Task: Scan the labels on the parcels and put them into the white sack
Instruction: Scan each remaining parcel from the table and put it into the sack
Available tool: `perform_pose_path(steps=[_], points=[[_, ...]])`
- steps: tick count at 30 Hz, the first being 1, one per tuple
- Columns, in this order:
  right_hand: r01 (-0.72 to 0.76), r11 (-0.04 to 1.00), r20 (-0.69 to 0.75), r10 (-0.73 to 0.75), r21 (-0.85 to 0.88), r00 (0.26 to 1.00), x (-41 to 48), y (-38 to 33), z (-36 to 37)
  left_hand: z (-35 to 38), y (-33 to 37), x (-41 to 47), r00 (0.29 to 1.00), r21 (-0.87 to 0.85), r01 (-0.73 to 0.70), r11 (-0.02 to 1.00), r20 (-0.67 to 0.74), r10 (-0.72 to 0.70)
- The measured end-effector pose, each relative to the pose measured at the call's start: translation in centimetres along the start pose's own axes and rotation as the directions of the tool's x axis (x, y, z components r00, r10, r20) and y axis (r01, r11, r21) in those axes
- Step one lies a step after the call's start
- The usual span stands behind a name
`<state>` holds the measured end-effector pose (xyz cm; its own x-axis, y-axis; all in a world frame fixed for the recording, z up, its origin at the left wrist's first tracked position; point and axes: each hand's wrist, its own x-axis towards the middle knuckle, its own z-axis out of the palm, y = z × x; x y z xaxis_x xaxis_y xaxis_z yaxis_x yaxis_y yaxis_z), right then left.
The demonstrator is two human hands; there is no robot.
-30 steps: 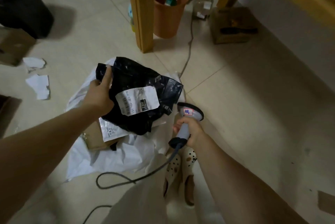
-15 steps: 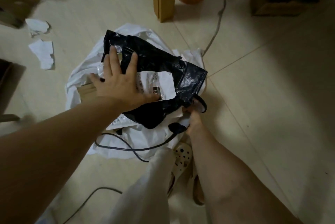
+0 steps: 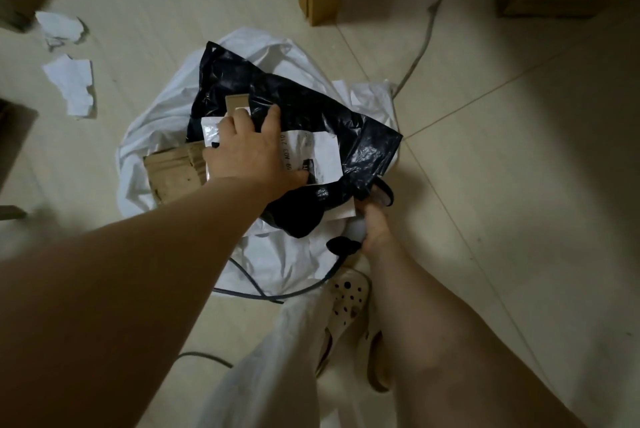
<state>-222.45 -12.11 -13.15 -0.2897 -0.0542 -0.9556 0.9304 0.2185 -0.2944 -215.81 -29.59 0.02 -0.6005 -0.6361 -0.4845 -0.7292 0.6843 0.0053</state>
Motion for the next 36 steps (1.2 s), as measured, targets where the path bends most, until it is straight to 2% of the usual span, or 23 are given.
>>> perform_pose_path(steps=[3,10,15,19,22,24,25,26,27,28,29,30,32,34,36], points=[[0.047,0.998,-0.029,-0.046,0.04,0.999,-1.5,0.1,-0.5,0.1,-0.1,0.1,1.0,0.003,0.009,1.0,0.011,-0.009],[0.32,0.921,-0.223,-0.271,0.221,0.936,-7.8,-4.2,-2.9,1.0,0.4,-1.3,1.0,-0.027,0.015,1.0,0.012,-0.015],[0.457,0.855,-0.186,-0.422,0.245,0.887,-13.9,-5.5,-3.3,1.5,1.8,-2.3,1.0,-0.047,-0.013,0.999,-0.009,0.012],[0.573,0.763,-0.054,-0.586,0.3,0.808,-18.4,-6.9,-2.8,1.5,3.4,-2.6,1.0,-0.069,-0.013,0.998,-0.02,0.011],[0.61,0.77,0.071,-0.63,0.19,0.773,-20.8,-7.0,-1.9,1.3,4.2,-2.6,0.998,-0.157,0.027,0.987,0.06,-0.018],[0.591,0.803,0.134,-0.596,0.077,0.792,-21.6,-6.5,-0.8,1.0,4.3,-2.2,0.986,-0.344,0.053,0.937,0.168,0.006],[0.587,0.81,0.139,-0.582,0.008,0.801,-21.7,-6.4,0.0,0.4,4.1,-2.1,0.974,-0.543,0.09,0.835,0.224,0.041],[0.59,0.803,0.126,-0.579,-0.085,0.806,-21.8,-6.3,0.9,-0.2,3.7,-2.1,0.962,-0.748,0.153,0.645,0.263,0.077],[0.593,0.779,0.11,-0.584,-0.203,0.805,-21.8,-6.4,1.8,-0.8,3.0,-2.3,0.96,-0.884,0.217,0.414,0.27,0.072],[0.591,0.737,0.106,-0.593,-0.329,0.798,-21.6,-6.5,2.8,-1.2,2.0,-2.7,0.967,-0.943,0.248,0.223,0.256,0.005],[0.585,0.676,0.116,-0.605,-0.449,0.788,-21.5,-6.6,3.8,-1.3,0.6,-3.0,0.964,-0.957,0.257,0.133,0.244,-0.107],[0.574,0.594,0.136,-0.618,-0.564,0.774,-21.1,-6.5,4.8,-1.1,-0.9,-3.5,0.953,-0.961,0.253,0.109,0.229,-0.196],[0.534,0.397,0.185,-0.648,-0.746,0.739,-20.3,-5.7,6.6,0.3,-4.2,-4.5,0.917,-0.94,0.284,0.187,0.21,-0.339],[0.483,0.22,0.222,-0.68,-0.847,0.699,-19.4,-4.5,8.4,2.1,-7.6,-4.9,0.87,-0.887,0.361,0.288,0.209,-0.447],[0.456,0.11,0.249,-0.714,-0.883,0.654,-18.7,-3.7,9.8,3.6,-10.3,-4.6,0.82,-0.852,0.434,0.292,0.24,-0.52]])
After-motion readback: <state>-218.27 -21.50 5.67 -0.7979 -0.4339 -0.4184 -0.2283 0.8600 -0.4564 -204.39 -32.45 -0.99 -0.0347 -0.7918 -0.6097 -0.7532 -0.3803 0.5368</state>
